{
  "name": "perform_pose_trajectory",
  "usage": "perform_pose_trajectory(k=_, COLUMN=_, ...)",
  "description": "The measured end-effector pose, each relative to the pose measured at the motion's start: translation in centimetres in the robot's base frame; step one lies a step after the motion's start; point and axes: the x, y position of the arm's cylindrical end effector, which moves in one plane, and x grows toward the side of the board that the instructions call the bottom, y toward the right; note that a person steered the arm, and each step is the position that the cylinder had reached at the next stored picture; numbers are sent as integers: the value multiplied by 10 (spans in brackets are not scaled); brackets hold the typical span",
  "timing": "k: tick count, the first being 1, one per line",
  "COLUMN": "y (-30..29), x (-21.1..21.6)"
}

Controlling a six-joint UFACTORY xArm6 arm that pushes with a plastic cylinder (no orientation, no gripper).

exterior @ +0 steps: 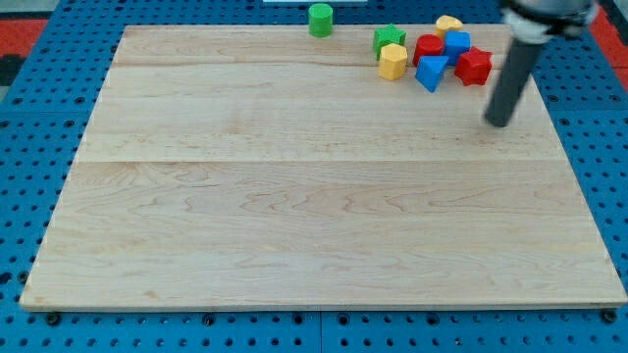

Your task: Point at the top right of the board

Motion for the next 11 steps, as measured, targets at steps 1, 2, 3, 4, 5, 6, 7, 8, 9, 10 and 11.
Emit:
perform_pose_trajectory(k=1, y=35, x=-4)
perform_pose_trajectory(k=2, y=48, x=-6)
perform_pose_trajectory(k=3, y=57, x=-33)
perform_pose_trajectory(k=4, y=54, x=-91)
perform_pose_trajectory(k=5, y=54, x=-136)
perform_pose_trajectory(k=6, y=57, x=-169)
perform_pose_trajectory(k=7, y=56, x=-182)
perform_pose_trajectory(k=8, y=51, x=-181)
perform_pose_trajectory(k=9, y=45, x=-182)
perform_pose_trajectory(k=10, y=34, x=-173)
perform_pose_trajectory(k=11, y=-27, x=-167)
